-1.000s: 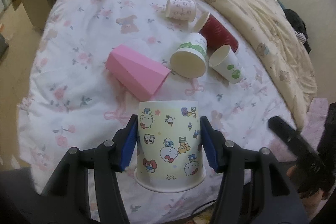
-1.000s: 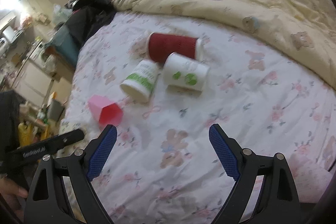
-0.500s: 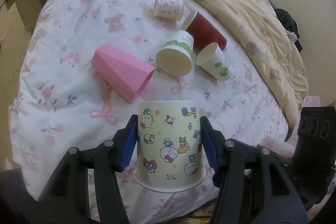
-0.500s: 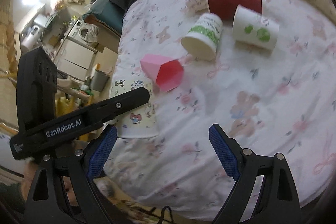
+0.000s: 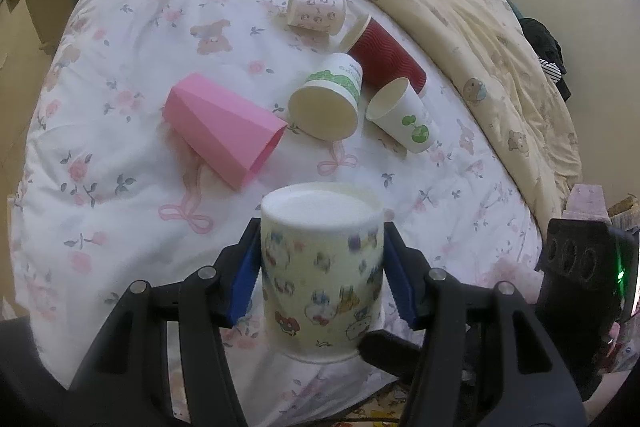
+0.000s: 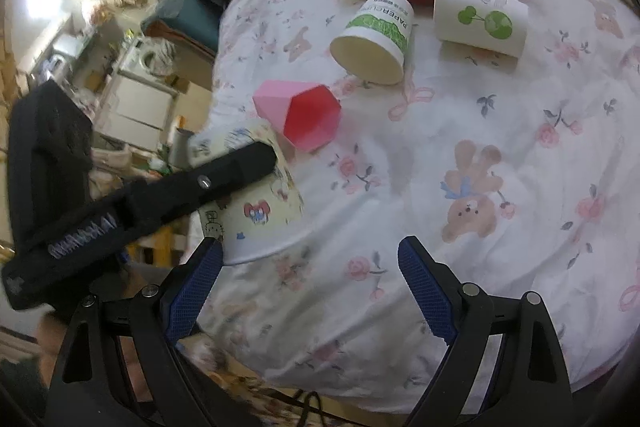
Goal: Flip cup upside down
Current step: 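Rotate the held cup with the left tool so its base faces up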
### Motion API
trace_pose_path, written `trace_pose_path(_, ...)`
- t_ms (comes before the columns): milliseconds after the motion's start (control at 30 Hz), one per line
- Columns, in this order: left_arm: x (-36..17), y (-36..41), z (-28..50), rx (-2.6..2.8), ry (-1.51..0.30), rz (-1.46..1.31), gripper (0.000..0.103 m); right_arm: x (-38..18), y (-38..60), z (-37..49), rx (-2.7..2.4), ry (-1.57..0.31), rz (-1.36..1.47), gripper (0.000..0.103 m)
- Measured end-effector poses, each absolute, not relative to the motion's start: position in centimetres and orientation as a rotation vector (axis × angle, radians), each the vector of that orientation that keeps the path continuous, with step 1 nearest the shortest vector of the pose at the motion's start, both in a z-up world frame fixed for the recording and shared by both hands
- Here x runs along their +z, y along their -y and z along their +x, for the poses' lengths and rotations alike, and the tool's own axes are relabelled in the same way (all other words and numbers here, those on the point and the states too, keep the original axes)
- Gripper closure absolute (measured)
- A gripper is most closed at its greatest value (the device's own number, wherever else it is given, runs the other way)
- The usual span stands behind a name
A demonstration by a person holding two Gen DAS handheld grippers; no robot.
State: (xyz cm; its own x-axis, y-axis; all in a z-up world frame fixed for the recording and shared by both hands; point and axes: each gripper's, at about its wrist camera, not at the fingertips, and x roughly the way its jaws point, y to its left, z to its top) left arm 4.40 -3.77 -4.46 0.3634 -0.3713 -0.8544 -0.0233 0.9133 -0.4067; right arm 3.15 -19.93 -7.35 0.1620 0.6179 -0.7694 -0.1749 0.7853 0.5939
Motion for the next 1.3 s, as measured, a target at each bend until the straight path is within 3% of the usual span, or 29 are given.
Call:
trace_pose_path(600,-3.3,3.6,4.1,-0.252,-1.161,-0.366,0.05,-8.1,20.6,3.4,0.485,-1.302,0.313,0.011)
trace_pose_path(1067,-4.3,5.7,6.5,-0.149,-1.23,-0.227,0.05,-2.0,27.6,2.9,0.169,-1.033,0.277,0.006)
trace_pose_path(1300,-5.8,9.5,9.8,-0.123,-1.24,-0.175,0.05,-2.6,29.1,3.7,0.106,-1.06,0.316,0.006)
